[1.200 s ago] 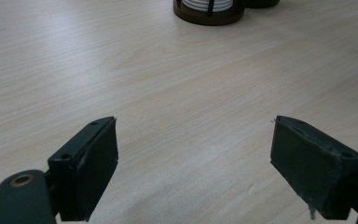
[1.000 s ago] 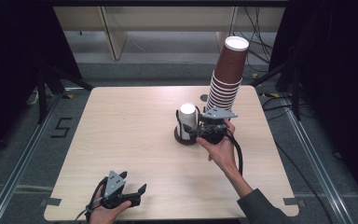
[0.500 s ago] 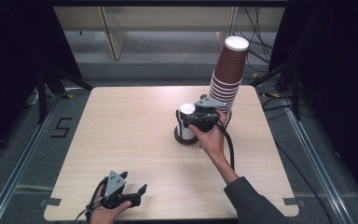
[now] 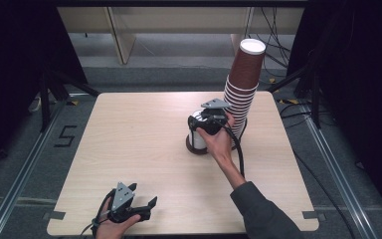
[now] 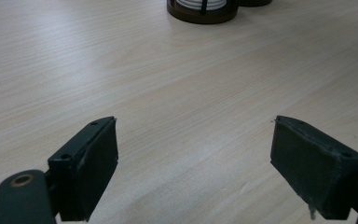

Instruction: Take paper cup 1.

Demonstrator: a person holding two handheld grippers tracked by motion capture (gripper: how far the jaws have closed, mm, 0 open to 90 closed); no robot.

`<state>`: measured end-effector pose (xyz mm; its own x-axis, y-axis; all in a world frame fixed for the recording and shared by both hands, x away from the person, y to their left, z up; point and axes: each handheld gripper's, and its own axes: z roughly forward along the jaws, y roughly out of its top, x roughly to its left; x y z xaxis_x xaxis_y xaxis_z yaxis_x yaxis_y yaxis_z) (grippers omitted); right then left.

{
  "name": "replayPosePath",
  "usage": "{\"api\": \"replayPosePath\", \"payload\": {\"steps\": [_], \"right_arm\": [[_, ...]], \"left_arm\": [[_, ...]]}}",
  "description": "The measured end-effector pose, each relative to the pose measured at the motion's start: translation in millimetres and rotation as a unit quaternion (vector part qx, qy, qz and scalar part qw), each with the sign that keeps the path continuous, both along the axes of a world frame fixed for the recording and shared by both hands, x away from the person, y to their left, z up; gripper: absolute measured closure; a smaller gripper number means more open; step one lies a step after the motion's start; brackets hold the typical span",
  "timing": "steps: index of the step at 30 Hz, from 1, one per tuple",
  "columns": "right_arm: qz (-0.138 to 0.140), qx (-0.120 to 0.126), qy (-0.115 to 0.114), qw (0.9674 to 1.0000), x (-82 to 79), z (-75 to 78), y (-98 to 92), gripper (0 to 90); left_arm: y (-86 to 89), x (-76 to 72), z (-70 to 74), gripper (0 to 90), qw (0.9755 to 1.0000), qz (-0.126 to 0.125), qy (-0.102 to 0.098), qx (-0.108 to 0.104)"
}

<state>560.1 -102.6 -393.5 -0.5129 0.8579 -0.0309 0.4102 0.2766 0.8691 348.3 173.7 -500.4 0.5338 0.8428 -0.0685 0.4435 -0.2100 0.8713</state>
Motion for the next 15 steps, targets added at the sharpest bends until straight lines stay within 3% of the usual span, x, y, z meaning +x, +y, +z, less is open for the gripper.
{"api": "replayPosePath", "payload": {"steps": [2, 4, 6, 8, 10, 11, 15], "right_arm": [[-0.008, 0.007, 0.010, 0.9999, 0.3, -0.2, 1.8, 34.9], [0.002, -0.001, 0.003, 1.0000, 3.2, -0.1, 0.7, 35.5], [-0.005, 0.011, 0.009, 0.9999, 2.8, 0.4, 0.7, 35.9], [-0.004, 0.008, 0.007, 0.9999, 2.8, 1.2, -0.2, 36.0], [0.004, 0.004, -0.011, 0.9999, 3.1, 3.5, -2.2, 36.2], [-0.009, 0.018, 0.002, 0.9998, -0.6, 5.7, -0.5, 36.2], [-0.010, 0.033, -0.012, 0.9993, -5.4, 20.8, -0.9, 36.3]], "left_arm": [[0.0, -0.5, 0.5, 14.6, 1.0000, 0.001, 0.001, 0.002], [0.0, -0.4, 0.6, 14.7, 1.0000, 0.002, 0.001, 0.002], [0.0, -0.6, 0.4, 14.7, 1.0000, 0.002, 0.001, 0.002], [0.0, -0.5, 0.6, 14.7, 1.0000, 0.001, 0.001, 0.002], [0.0, 0.2, 0.1, 14.7, 1.0000, -0.001, 0.000, -0.001], [-0.3, 0.2, -0.5, 14.6, 1.0000, 0.000, 0.000, -0.003], [-0.6, 0.4, -0.6, 14.7, 1.0000, -0.002, 0.001, 0.000]]}}
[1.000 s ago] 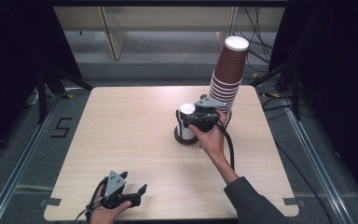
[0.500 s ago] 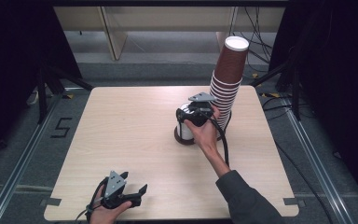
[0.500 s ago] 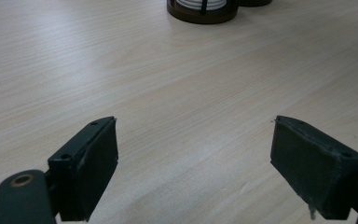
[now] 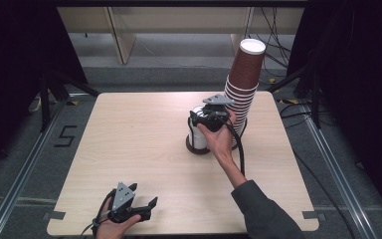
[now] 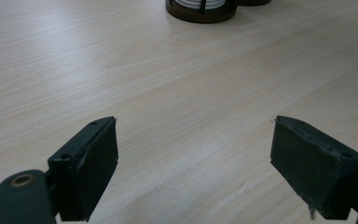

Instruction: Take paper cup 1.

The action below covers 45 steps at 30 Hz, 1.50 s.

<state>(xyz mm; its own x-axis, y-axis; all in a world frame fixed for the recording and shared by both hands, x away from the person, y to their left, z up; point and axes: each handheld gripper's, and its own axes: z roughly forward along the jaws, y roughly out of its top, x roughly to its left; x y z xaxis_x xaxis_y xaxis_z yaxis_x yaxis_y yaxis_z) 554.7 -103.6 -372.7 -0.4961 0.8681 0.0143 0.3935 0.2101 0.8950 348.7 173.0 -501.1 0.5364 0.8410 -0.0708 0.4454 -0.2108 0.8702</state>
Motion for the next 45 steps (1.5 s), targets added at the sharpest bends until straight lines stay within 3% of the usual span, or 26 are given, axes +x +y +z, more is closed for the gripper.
{"api": "replayPosePath", "payload": {"steps": [6, 12, 13, 18, 23, 25, 28, 29, 33, 45], "right_arm": [[0.007, -0.001, -0.031, 0.9995, -6.1, 25.6, -0.9, 36.4], [0.006, 0.008, -0.044, 0.9990, -12.0, 45.2, -2.2, 36.5], [0.007, 0.011, -0.045, 0.9989, -13.7, 47.7, -1.9, 36.5], [0.028, 0.014, -0.049, 0.9983, -25.4, 55.0, -1.6, 36.5], [0.059, 0.020, -0.047, 0.9970, -41.1, 54.0, -1.8, 36.5], [0.069, 0.010, -0.056, 0.9960, -46.7, 52.4, -2.8, 36.5], [0.094, 0.030, -0.043, 0.9942, -58.0, 46.3, -1.2, 36.5], [0.101, 0.019, -0.046, 0.9937, -61.5, 45.0, -2.3, 36.5], [0.123, 0.017, -0.041, 0.9914, -75.3, 36.3, -1.8, 36.5], [0.162, 0.019, -0.012, 0.9865, -96.3, 3.7, -0.6, 36.5]], "left_arm": [[-0.2, -0.4, -0.3, 14.7, 1.0000, -0.001, 0.002, 0.002], [-1.3, -0.4, -0.8, 14.7, 1.0000, 0.001, 0.001, -0.005], [0.1, -0.3, -0.2, 14.7, 1.0000, -0.001, 0.002, 0.003], [0.0, -0.1, -0.3, 14.7, 1.0000, 0.000, 0.000, 0.001], [-0.1, -0.3, -0.3, 14.7, 1.0000, 0.003, 0.002, 0.005], [-0.1, -0.1, -0.2, 14.7, 1.0000, 0.003, 0.000, 0.005], [0.1, 0.3, -0.5, 14.7, 1.0000, 0.003, -0.003, 0.001], [0.1, 0.2, -0.5, 14.7, 1.0000, 0.003, -0.003, 0.001], [0.0, -0.2, -0.8, 14.6, 1.0000, 0.004, -0.002, 0.003], [-0.2, 1.0, -1.6, 14.6, 1.0000, 0.003, -0.004, -0.001]]}}
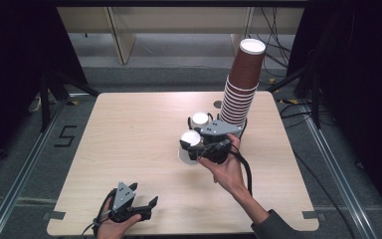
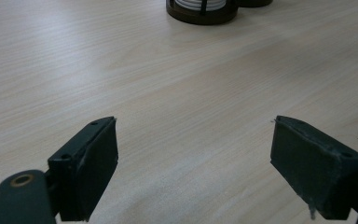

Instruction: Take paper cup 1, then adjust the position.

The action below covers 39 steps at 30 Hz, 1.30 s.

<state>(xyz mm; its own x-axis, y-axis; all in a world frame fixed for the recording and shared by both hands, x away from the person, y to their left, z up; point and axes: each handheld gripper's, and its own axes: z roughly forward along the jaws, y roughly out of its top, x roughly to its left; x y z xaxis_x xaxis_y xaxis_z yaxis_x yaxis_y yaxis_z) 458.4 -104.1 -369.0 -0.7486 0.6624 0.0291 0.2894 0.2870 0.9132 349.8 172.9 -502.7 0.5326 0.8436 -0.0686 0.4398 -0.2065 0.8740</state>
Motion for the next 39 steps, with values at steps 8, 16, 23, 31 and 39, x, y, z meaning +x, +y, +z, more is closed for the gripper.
{"api": "replayPosePath", "payload": {"steps": [8, 16, 23, 31, 39], "right_arm": [[0.016, -0.003, 0.020, 0.9997, -9.6, -15.0, 1.3, 36.5], [0.036, -0.002, 0.019, 0.9992, -19.7, -14.4, 5.9, 36.5], [0.057, 0.005, 0.024, 0.9981, -28.4, -14.5, 11.9, 36.5], [0.079, 0.005, 0.027, 0.9965, -34.5, -19.7, 22.7, 36.5], [0.103, -0.001, 0.024, 0.9944, -44.9, -22.9, 35.4, 36.5]], "left_arm": [[-1.7, -0.4, 0.5, 14.6, 1.0000, -0.001, -0.004, -0.003], [-3.3, -0.8, 1.1, 14.6, 0.9994, -0.008, -0.019, -0.026], [-14.2, 0.4, 4.2, 14.6, 0.9966, -0.041, -0.046, -0.054], [-27.6, 0.2, 5.2, 14.6, 0.9939, -0.063, -0.065, -0.063], [-42.3, 3.3, 1.1, 14.5, 0.9910, -0.085, -0.078, -0.068]]}}
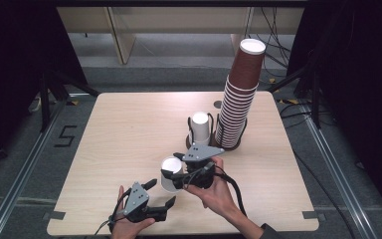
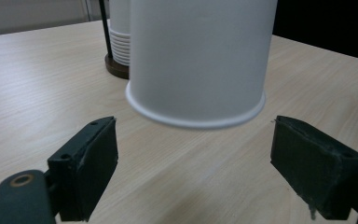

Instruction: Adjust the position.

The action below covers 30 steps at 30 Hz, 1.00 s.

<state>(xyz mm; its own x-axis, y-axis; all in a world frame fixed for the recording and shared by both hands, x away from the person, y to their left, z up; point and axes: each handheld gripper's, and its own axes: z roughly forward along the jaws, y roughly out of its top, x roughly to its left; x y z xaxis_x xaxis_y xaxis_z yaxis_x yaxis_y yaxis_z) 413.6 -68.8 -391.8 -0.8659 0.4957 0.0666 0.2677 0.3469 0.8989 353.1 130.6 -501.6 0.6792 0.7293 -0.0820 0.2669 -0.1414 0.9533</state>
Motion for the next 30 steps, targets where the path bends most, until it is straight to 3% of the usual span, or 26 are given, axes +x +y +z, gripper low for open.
{"api": "replayPosePath", "payload": {"steps": [3, 7, 10, 17, 21, 28, 30], "right_arm": [[0.006, 0.001, 0.008, 0.9999, -2.8, -1.4, 3.7, 36.5], [0.017, 0.000, 0.011, 0.9998, -3.5, -2.5, 4.8, 36.6], [0.019, 0.003, 0.015, 0.9997, -5.2, -2.3, 5.0, 36.6], [0.024, 0.009, 0.018, 0.9995, -6.0, -2.5, 3.1, 36.6], [0.030, 0.015, 0.038, 0.9987, -8.5, -3.8, 3.7, 36.6], [0.036, 0.027, 0.046, 0.9979, -8.1, -5.1, 0.7, 36.5], [0.031, 0.023, 0.048, 0.9981, -7.9, -4.2, -1.4, 36.3]], "left_arm": [[-4.4, 0.4, -1.1, 14.5, 1.0000, 0.000, -0.002, 0.007], [-9.7, 2.0, -3.0, 14.4, 0.9999, -0.004, -0.007, -0.006], [-10.9, 1.8, -2.7, 13.9, 1.0000, 0.000, -0.009, -0.002], [-14.3, 2.9, -2.3, 13.2, 0.9997, -0.004, -0.011, -0.021], [-14.9, 3.8, -2.3, 13.8, 0.9992, -0.006, -0.014, -0.036], [-14.3, 2.3, -0.1, 14.7, 0.9992, -0.007, -0.022, -0.034], [-13.4, 1.1, 1.9, 17.4, 0.9997, -0.006, -0.023, -0.011]]}}
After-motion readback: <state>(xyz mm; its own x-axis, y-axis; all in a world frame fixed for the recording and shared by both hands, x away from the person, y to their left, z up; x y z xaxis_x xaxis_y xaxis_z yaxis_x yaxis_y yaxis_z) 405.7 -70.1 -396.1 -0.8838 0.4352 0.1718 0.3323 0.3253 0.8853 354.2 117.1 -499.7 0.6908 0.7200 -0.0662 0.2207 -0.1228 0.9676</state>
